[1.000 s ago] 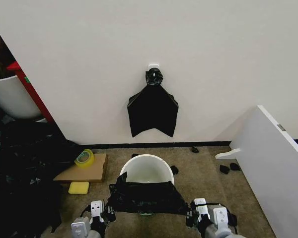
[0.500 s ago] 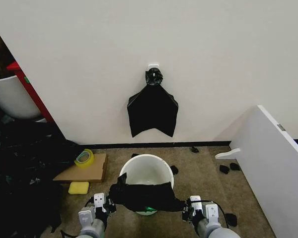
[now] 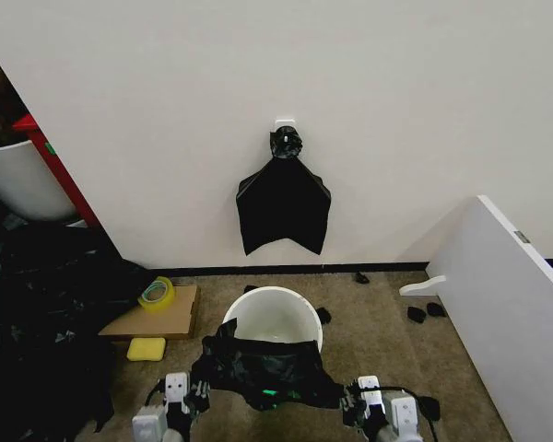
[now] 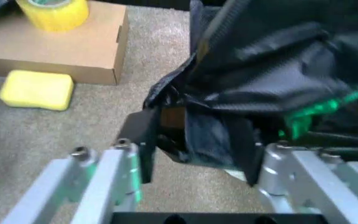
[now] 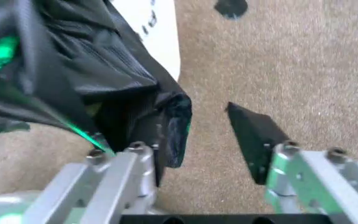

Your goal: Place the garbage bag over the trash bin.

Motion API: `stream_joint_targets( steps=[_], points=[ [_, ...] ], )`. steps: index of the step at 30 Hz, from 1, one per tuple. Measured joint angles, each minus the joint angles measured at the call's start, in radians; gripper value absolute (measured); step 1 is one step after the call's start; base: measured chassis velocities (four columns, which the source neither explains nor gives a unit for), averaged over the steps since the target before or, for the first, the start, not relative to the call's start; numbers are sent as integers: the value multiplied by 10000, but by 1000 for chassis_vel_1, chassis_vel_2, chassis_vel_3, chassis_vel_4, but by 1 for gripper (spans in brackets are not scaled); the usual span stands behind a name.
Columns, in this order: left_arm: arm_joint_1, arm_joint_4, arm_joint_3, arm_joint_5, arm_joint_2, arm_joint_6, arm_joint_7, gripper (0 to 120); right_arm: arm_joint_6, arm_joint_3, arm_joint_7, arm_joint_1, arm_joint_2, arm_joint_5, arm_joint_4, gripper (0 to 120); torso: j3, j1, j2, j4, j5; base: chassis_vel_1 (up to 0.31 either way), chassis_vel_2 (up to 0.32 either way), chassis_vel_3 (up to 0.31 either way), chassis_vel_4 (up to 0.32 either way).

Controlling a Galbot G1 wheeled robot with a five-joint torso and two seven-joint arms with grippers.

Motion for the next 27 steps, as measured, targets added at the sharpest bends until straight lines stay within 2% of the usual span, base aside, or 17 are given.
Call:
stream_joint_targets(
  steps=[3,4,5,6,7,8,11,12,14,15,16,19,20,23,27],
  points=[
    [496,-158,-40,507,0,-384,114,59,-33,60,-36,-376,-114,-358,484,51,-1,0,0,0,-1,0,0,0,0],
    [496,-158,-40,507,0,-384,114,59,-33,60,-36,-376,-114,-358,484,51,-1,0,0,0,-1,0,0,0,0],
    [689,-214,-63,668,13,-579,253,65,-34,89,-37,-496,-155,-445,636,58,-1,0,0,0,1,0,0,0,0],
    [742,-226,-69,708,20,-640,305,66,-34,96,-38,-529,-166,-466,678,60,0,0,0,0,1,0,0,0,0],
    [972,-254,-101,846,64,-989,629,73,-34,115,-67,-649,-201,-561,831,67,0,0,0,-1,0,0,0,0,0],
    [972,-254,-101,846,64,-989,629,73,-34,115,-67,-649,-201,-561,831,67,0,0,0,-1,0,0,0,0,0],
    [1608,-217,-479,1138,234,-2036,1751,86,-34,153,-133,-796,-266,-662,1075,80,0,0,0,-1,0,0,0,0,0],
    [1608,-217,-479,1138,234,-2036,1751,86,-34,153,-133,-796,-266,-662,1075,80,0,0,0,-1,0,0,0,0,0],
    [1973,-127,-784,1394,305,-2548,2274,93,-38,169,-150,-846,-294,-677,1195,86,-1,0,0,-1,1,0,0,0,0],
    [2406,22,-1156,1780,378,-3185,2739,98,-45,205,-207,-928,-339,-701,1406,94,0,0,0,1,1,0,0,0,0],
    [2406,22,-1156,1780,378,-3185,2739,98,-45,205,-207,-928,-339,-701,1406,94,0,0,0,1,1,0,0,0,0],
    [3093,265,-1978,2201,399,-4184,3207,100,-83,308,-260,-1070,-433,-708,1633,100,0,0,0,1,-1,0,0,0,0],
    [3093,265,-1978,2201,399,-4184,3207,100,-83,308,-260,-1070,-433,-708,1633,100,0,0,0,1,-1,0,0,0,0],
    [3390,389,-2648,2234,334,-4927,3399,100,-192,454,-286,-1174,-560,-682,1643,100,0,0,0,-1,0,0,0,0,0],
    [3312,421,-2967,2207,127,-5257,3447,100,-442,672,-378,-1137,-709,-741,1643,100,0,-1,0,0,3,0,0,0,0]
  ],
)
